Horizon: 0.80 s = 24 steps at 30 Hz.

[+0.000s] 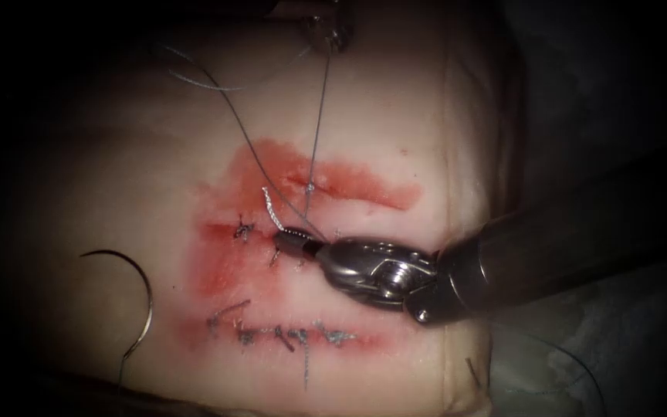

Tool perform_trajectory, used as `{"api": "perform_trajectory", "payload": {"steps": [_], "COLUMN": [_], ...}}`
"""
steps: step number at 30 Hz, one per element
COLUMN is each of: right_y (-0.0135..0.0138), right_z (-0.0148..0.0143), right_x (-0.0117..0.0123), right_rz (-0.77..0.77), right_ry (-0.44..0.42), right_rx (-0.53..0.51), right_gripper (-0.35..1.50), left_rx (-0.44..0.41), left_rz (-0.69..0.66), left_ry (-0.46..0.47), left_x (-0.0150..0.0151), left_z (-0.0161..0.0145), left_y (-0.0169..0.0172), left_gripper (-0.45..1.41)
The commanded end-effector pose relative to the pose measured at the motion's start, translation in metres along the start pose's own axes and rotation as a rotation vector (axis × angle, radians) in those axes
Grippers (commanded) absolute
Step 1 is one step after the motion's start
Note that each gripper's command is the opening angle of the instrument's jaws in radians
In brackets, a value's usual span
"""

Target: Wound Closure

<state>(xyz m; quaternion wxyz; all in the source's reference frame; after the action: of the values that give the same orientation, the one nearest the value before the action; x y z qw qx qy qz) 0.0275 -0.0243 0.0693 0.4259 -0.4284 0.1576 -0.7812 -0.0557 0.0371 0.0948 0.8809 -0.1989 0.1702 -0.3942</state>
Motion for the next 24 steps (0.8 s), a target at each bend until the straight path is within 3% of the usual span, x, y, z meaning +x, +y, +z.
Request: {"api": "perform_trajectory", "payload": {"steps": [1,8,18,19,21,22,24], "right_y": [0.0004,0.0009,0.0007,0.0005,-0.0001,-0.0003,-0.0008], "right_z": [0.0007,0.0006,0.0004,0.0003,-0.0004,-0.0008,-0.0020], "right_x": [0.0001,0.0004,-0.0001,-0.0005,-0.0018,-0.0025,-0.0043], "right_rz": [-0.007,-0.024,-0.023,-0.055,-0.174,-0.197,-0.181], "right_ry": [0.000,0.009,-0.006,-0.021,-0.069,-0.091,-0.138], "right_rx": [-0.006,-0.027,-0.007,-0.001,-0.013,-0.019,-0.045], "right_gripper": [-0.35,-0.35,-0.35,-0.16,0.93,1.11,1.30], "left_rx": [-0.004,-0.038,0.002,0.024,0.079,0.101,0.157], "left_rz": [-0.026,-0.071,-0.059,-0.056,-0.039,-0.032,-0.015], "left_ry": [0.010,0.046,0.030,0.028,0.028,0.029,0.010], "left_x": [-0.0013,-0.0019,-0.0020,-0.0016,-0.0002,0.0007,0.0029], "left_z": [0.0001,0.0000,-0.0002,-0.0004,-0.0016,-0.0023,-0.0043], "left_y": [0.0002,0.0001,0.0001,0.0001,0.0006,0.0009,0.0020], "left_gripper": [-0.45,-0.45,-0.45,-0.45,-0.45,-0.45,-0.45]}}
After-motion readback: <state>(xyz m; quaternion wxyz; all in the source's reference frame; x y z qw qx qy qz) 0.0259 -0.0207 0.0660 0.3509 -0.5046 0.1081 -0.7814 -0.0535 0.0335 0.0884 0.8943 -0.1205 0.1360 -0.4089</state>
